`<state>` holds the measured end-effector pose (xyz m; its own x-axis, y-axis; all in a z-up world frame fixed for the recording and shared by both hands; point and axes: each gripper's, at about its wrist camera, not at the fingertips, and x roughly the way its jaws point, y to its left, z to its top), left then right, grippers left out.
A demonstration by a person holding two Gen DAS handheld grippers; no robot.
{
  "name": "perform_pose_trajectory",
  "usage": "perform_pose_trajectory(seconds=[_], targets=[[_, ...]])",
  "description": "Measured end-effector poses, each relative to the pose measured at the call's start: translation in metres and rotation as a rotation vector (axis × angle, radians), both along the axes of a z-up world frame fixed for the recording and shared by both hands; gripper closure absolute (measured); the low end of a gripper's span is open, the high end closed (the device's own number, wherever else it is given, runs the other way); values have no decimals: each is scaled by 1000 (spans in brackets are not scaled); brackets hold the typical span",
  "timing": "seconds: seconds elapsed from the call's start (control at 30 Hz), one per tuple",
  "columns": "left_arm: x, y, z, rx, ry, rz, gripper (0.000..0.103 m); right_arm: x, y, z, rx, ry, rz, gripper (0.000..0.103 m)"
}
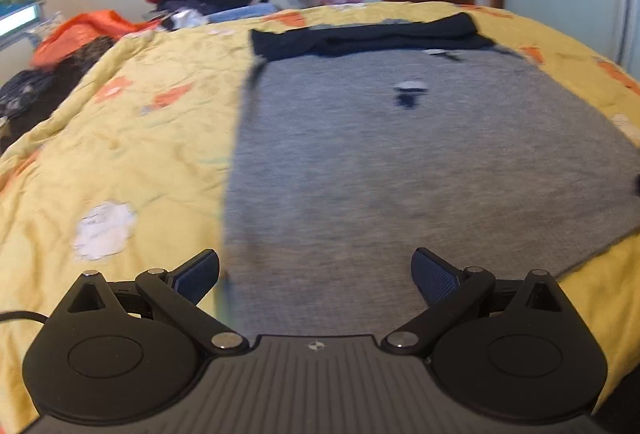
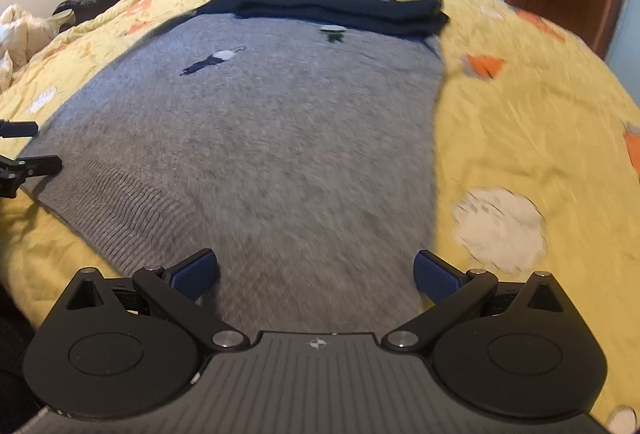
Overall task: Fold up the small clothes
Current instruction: 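Roll both tools and move them to one long side edge of the sweater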
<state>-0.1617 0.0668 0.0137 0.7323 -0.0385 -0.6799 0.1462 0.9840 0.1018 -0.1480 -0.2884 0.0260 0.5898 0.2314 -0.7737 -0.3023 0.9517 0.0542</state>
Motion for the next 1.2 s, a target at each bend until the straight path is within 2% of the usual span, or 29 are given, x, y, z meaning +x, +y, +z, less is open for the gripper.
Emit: perform_pose_trajectory(seconds=[0.07, 0.13, 0.17, 0.27, 0.37, 0.4, 0.47, 0.53, 0.57, 0.6, 0.7, 0.9, 1.03, 1.1, 1.13, 1.17, 1.2], targets=[[4, 14, -1, -38, 27, 52, 0, 0, -18, 1, 56, 26, -60, 0], [9, 28, -3, -121, 71, 114, 0, 4, -38, -4, 129, 86, -141, 0], [11, 34, -4, -169, 87, 134, 0, 2, -45, -2, 191, 80, -154, 0], [13, 45, 2, -296, 91, 167, 0, 7, -66, -3, 440, 173, -173, 0], [17, 63, 5, -506, 127, 161, 0, 16, -87, -18, 762, 324, -191, 0], [19, 70, 5, -576, 150, 157, 0, 20, -91, -23, 828, 363, -201, 0], [23, 86, 0, -760, 213, 129, 0, 22, -96, -27, 894, 391, -213, 0], [28, 103, -14, -986, 313, 110, 0, 23, -98, -29, 925, 407, -213, 0], [28, 109, -22, -1078, 350, 115, 0, 24, -97, -28, 924, 410, -206, 0], [28, 114, -28, -1135, 365, 121, 0, 24, -95, -27, 919, 414, -195, 0], [29, 118, -29, -1169, 377, 120, 0, 26, -90, -26, 904, 407, -169, 0], [32, 113, -28, -1154, 394, 99, 1, 35, -83, -25, 892, 396, -148, 0], [31, 108, -23, -1082, 389, 75, 1, 36, -80, -25, 885, 376, -145, 0], [28, 103, -22, -1054, 377, 61, 5, 32, -76, -25, 872, 347, -134, 0], [27, 101, -22, -1044, 371, 60, 16, 31, -73, -25, 862, 336, -129, 0], [26, 100, -23, -1030, 364, 65, 37, 29, -70, -25, 857, 329, -128, 0], [26, 100, -27, -1016, 381, 81, 70, 28, -70, -25, 856, 325, -128, 0]])
